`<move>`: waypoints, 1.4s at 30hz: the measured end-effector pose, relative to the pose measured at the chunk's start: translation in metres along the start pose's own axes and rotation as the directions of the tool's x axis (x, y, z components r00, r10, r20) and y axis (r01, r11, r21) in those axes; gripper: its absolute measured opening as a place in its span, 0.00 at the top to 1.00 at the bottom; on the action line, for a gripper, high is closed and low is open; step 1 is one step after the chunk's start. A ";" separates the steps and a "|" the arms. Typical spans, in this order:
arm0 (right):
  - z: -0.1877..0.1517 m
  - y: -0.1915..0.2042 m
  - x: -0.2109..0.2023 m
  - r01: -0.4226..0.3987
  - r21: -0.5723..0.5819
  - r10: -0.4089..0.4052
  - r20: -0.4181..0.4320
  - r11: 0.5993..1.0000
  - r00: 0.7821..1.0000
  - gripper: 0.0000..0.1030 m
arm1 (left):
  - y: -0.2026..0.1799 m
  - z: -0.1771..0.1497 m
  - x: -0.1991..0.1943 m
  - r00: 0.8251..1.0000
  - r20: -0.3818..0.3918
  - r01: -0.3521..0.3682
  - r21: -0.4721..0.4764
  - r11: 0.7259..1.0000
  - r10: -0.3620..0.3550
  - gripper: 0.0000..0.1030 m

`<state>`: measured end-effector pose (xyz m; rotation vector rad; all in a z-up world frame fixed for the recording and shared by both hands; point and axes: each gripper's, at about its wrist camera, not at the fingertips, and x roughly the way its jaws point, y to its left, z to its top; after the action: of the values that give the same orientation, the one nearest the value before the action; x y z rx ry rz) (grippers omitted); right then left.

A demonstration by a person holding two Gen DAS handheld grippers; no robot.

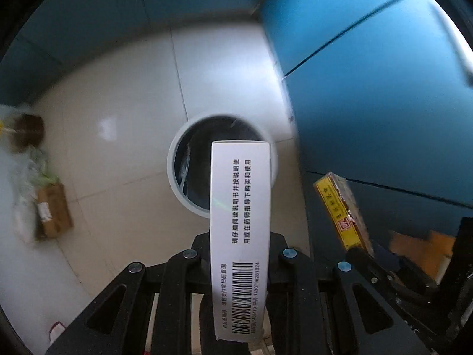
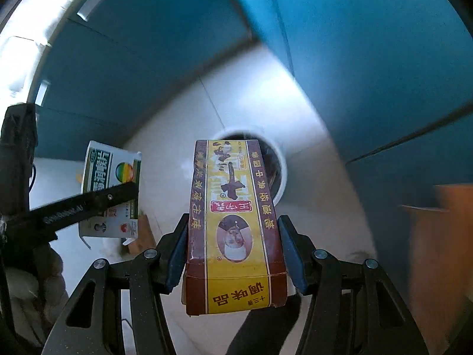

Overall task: Collect trash
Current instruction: 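Carry both boxes down to the white trash bin on the floor, then open both tools to drop the boxes into the bin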

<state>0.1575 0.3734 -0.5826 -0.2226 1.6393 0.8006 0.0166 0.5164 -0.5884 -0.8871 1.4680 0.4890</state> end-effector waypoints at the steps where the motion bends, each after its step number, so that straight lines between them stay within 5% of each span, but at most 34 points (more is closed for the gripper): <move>1: 0.007 -0.004 0.027 -0.009 0.012 0.009 -0.022 1.000 1.000 0.42 | 0.011 0.006 0.022 1.000 -0.017 0.010 -0.002 1.000 -0.010 0.80; 6: 0.030 -0.021 0.134 -0.011 0.041 0.015 -0.103 0.999 0.995 0.29 | 0.048 0.018 0.096 0.995 -0.094 0.036 -0.034 0.999 -0.039 0.75; 8: 0.037 -0.023 0.156 0.009 0.039 -0.005 -0.115 0.999 0.993 0.07 | 0.054 0.019 0.112 0.996 -0.083 0.034 -0.037 0.999 -0.037 0.62; 9: 0.039 -0.024 0.163 0.015 0.035 -0.011 -0.115 0.999 0.993 0.03 | 0.048 0.022 0.117 0.996 -0.082 0.023 -0.033 0.999 -0.026 0.44; 10: 0.042 -0.024 0.169 0.042 0.022 -0.039 -0.111 0.999 0.993 0.03 | 0.046 0.021 0.119 0.997 -0.069 0.016 -0.028 0.999 -0.018 0.29; 15: 0.023 -0.044 0.167 0.145 -0.040 -0.148 -0.072 0.989 0.986 0.00 | 0.042 0.005 0.123 0.998 -0.018 -0.067 -0.017 0.998 0.067 0.00; 21: 0.011 -0.032 0.161 0.278 -0.133 -0.281 0.001 0.951 0.960 0.00 | 0.033 0.001 0.113 0.968 0.051 -0.245 -0.001 0.970 0.244 0.00; 26: -0.004 -0.011 0.128 0.337 -0.176 -0.330 0.068 0.925 0.941 0.00 | 0.031 -0.020 0.073 0.945 0.125 -0.300 -0.035 0.953 0.302 0.00; 42: -0.073 0.053 -0.111 0.258 -0.198 -0.226 0.170 0.946 0.959 0.00 | -0.042 -0.122 -0.150 0.908 0.294 -0.287 -0.079 0.955 0.298 0.00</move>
<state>0.0974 0.3362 -0.4579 -0.5011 1.3547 0.7879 -0.0427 0.4320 -0.4192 -0.5856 1.3145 0.8385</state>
